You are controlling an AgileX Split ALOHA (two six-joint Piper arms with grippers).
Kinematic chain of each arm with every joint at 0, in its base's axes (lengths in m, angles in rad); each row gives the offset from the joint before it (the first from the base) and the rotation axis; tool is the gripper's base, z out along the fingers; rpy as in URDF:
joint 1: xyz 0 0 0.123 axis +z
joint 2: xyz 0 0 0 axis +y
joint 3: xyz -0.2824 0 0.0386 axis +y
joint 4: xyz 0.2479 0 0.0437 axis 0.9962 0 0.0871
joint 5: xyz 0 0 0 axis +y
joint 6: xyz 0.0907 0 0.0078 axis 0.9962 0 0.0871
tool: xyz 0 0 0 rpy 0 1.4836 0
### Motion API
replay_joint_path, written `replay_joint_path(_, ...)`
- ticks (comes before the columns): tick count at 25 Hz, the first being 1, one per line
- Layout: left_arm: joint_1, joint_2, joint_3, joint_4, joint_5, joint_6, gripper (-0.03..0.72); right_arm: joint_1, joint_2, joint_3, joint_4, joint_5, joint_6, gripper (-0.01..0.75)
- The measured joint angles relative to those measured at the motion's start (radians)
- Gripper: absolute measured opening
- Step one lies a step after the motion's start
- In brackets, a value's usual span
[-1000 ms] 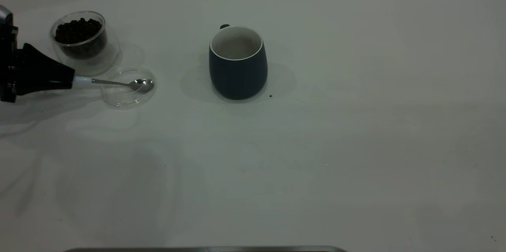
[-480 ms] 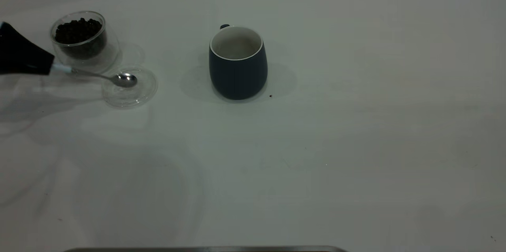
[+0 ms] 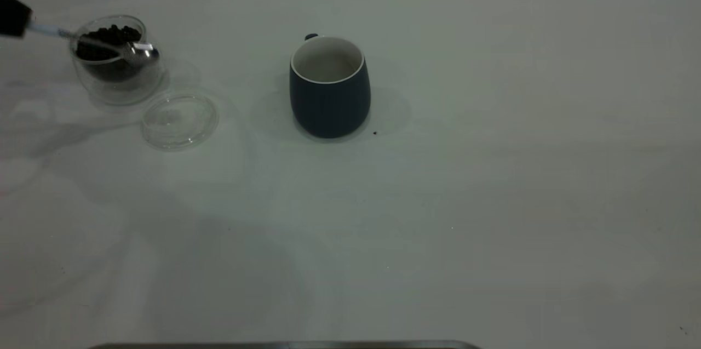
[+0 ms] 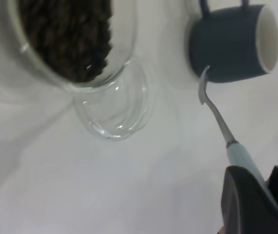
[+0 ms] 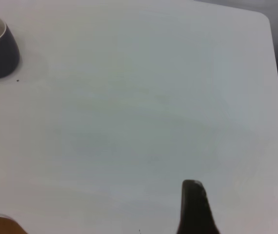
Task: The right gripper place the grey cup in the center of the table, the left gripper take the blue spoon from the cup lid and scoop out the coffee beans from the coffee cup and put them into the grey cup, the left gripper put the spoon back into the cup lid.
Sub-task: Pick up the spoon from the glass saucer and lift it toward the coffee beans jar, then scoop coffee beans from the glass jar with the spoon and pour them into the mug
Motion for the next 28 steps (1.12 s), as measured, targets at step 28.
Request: replay_joint_path(28,0.108,-0.178,0.335,-0.315,-0.387,0.331,0.130,0.000,0.000,0.000,0.001,0.000,0.000,0.461)
